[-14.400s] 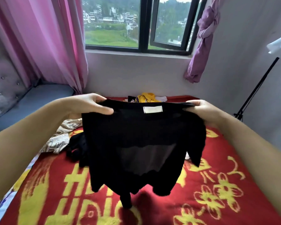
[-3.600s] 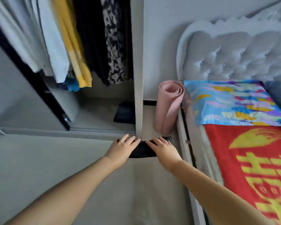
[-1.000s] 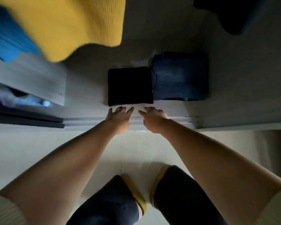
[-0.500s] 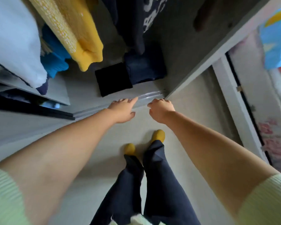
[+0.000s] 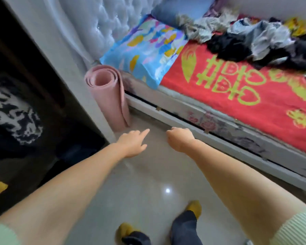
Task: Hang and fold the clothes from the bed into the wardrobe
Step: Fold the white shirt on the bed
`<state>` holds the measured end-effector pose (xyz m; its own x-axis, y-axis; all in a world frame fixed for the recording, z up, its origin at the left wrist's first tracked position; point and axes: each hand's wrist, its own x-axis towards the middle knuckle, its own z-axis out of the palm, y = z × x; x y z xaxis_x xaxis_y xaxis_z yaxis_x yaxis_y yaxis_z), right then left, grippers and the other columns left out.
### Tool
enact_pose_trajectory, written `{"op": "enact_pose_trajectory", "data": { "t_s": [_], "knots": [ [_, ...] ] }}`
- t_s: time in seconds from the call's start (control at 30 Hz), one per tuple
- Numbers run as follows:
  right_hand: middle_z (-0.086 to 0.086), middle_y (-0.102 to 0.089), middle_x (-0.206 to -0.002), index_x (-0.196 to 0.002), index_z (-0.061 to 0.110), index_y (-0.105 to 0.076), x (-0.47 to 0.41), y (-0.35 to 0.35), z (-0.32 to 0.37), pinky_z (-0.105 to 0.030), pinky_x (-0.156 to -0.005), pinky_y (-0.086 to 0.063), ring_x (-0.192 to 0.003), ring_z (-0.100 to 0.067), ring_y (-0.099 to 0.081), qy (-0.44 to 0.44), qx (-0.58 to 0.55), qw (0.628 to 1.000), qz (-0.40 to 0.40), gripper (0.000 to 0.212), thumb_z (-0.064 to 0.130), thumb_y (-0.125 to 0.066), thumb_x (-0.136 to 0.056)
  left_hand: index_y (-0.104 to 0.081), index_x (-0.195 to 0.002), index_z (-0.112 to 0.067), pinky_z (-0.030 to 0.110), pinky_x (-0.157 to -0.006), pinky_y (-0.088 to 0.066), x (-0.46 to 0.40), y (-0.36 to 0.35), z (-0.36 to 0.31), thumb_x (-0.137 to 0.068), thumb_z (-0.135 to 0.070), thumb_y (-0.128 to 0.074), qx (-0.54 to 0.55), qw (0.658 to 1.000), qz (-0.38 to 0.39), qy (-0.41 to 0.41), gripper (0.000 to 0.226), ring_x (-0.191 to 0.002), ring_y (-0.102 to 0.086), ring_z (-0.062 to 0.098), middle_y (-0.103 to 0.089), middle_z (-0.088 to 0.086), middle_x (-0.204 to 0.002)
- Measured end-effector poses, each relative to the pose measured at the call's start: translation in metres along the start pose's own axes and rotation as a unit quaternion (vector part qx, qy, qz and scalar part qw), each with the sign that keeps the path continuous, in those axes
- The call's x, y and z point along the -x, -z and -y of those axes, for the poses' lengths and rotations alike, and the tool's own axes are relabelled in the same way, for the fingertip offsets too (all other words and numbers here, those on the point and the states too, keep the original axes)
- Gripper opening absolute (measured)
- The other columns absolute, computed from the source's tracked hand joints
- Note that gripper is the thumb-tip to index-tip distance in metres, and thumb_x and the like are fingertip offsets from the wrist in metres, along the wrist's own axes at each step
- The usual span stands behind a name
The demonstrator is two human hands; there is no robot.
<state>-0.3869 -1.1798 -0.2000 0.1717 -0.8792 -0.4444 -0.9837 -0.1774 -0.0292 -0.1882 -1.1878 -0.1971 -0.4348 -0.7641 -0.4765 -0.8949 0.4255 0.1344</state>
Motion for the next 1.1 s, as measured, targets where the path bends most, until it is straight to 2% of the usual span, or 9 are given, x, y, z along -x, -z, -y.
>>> {"op": "enact_pose_trajectory", "data": {
  "t_s": [0.2,0.3,0.5,0.63,0.73,0.83,0.93,1.03,1.1],
  "knots": [
    [-0.007,-0.057,-0.107,-0.110,0.012,-0.057,0.049,0.003,-0.171,-0.036,-0.078,-0.033,-0.098,-0.030,-0.058,-0.090,-0.042,0.995,-0.007,0.023,0.010,-0.040,-0.096,-0.008,-0.153,-0.024,0.043,-0.097,-0.039,-0.092,0.060,-0.143,-0.098,-0.041,-0.040,-0.063,0.995,-0.011,-0.074,0.065,-0.126,-0.042,0.028,-0.045,0.008,-0.135],
    [-0.004,-0.059,-0.104,-0.109,0.013,-0.057,0.076,0.008,-0.255,-0.035,-0.069,-0.037,-0.089,-0.027,-0.057,-0.137,-0.037,0.990,-0.017,0.022,0.008,-0.040,-0.096,-0.008,-0.153,-0.025,0.044,-0.095,-0.041,-0.131,0.081,-0.225,-0.099,-0.040,-0.040,-0.073,0.991,-0.012,-0.113,0.065,-0.126,-0.043,0.029,-0.042,0.009,-0.140],
    [-0.006,-0.060,-0.109,-0.118,0.015,-0.055,0.122,0.018,-0.371,-0.035,-0.070,-0.038,-0.087,-0.027,-0.054,-0.209,-0.075,0.973,-0.064,0.029,0.008,-0.036,-0.097,-0.005,-0.153,-0.027,0.041,-0.092,-0.044,-0.188,0.121,-0.347,-0.099,-0.039,-0.038,-0.112,0.977,-0.010,-0.180,0.064,-0.124,-0.044,0.029,-0.041,0.009,-0.141],
    [-0.006,-0.062,-0.107,-0.117,0.014,-0.056,0.154,0.015,-0.429,-0.034,-0.068,-0.039,-0.088,-0.026,-0.057,-0.246,-0.095,0.960,-0.090,0.027,0.010,-0.036,-0.098,-0.005,-0.153,-0.030,0.037,-0.079,-0.045,-0.223,0.145,-0.412,-0.099,-0.042,-0.039,-0.142,0.966,-0.028,-0.216,0.064,-0.113,-0.049,0.027,-0.043,0.009,-0.137],
    [-0.007,-0.063,-0.109,-0.117,0.013,-0.057,0.172,0.010,-0.472,-0.034,-0.067,-0.040,-0.091,-0.027,-0.059,-0.283,-0.107,0.950,-0.077,0.028,0.012,-0.036,-0.099,-0.006,-0.152,-0.030,0.040,-0.079,-0.053,-0.247,0.154,-0.459,-0.099,-0.040,-0.041,-0.144,0.953,-0.025,-0.264,0.064,-0.109,-0.052,0.027,-0.042,0.011,-0.139],
    [-0.008,-0.063,-0.111,-0.119,0.012,-0.056,0.172,0.007,-0.516,-0.033,-0.066,-0.041,-0.091,-0.027,-0.059,-0.322,-0.124,0.937,-0.056,0.029,0.016,-0.035,-0.100,-0.003,-0.153,-0.029,0.042,-0.082,-0.054,-0.279,0.154,-0.498,-0.099,-0.038,-0.042,-0.156,0.938,-0.007,-0.310,0.067,-0.115,-0.051,0.029,-0.039,0.012,-0.143],
    [-0.009,-0.062,-0.116,-0.122,0.012,-0.055,0.156,0.013,-0.554,-0.034,-0.068,-0.044,-0.097,-0.029,-0.060,-0.344,-0.133,0.929,-0.043,0.030,0.020,-0.035,-0.101,-0.002,-0.153,-0.029,0.039,-0.080,-0.052,-0.321,0.165,-0.521,-0.099,-0.039,-0.042,-0.158,0.934,0.002,-0.321,0.068,-0.117,-0.048,0.029,-0.037,0.012,-0.144],
    [-0.009,-0.062,-0.118,-0.122,0.015,-0.055,0.132,0.023,-0.595,-0.035,-0.071,-0.045,-0.103,-0.030,-0.060,-0.376,-0.141,0.914,-0.063,0.030,0.020,-0.036,-0.100,-0.002,-0.153,-0.029,0.035,-0.068,-0.050,-0.380,0.186,-0.535,-0.099,-0.041,-0.039,-0.168,0.933,-0.010,-0.318,0.066,-0.109,-0.052,0.028,-0.039,0.009,-0.142],
    [-0.009,-0.061,-0.118,-0.121,0.015,-0.056,0.116,0.030,-0.626,-0.034,-0.070,-0.043,-0.103,-0.030,-0.060,-0.398,-0.167,0.900,-0.053,0.030,0.019,-0.034,-0.099,-0.004,-0.152,-0.030,0.036,-0.069,-0.046,-0.420,0.207,-0.550,-0.099,-0.043,-0.038,-0.171,0.932,0.006,-0.319,0.065,-0.110,-0.051,0.028,-0.041,0.008,-0.139]
  ]
}}
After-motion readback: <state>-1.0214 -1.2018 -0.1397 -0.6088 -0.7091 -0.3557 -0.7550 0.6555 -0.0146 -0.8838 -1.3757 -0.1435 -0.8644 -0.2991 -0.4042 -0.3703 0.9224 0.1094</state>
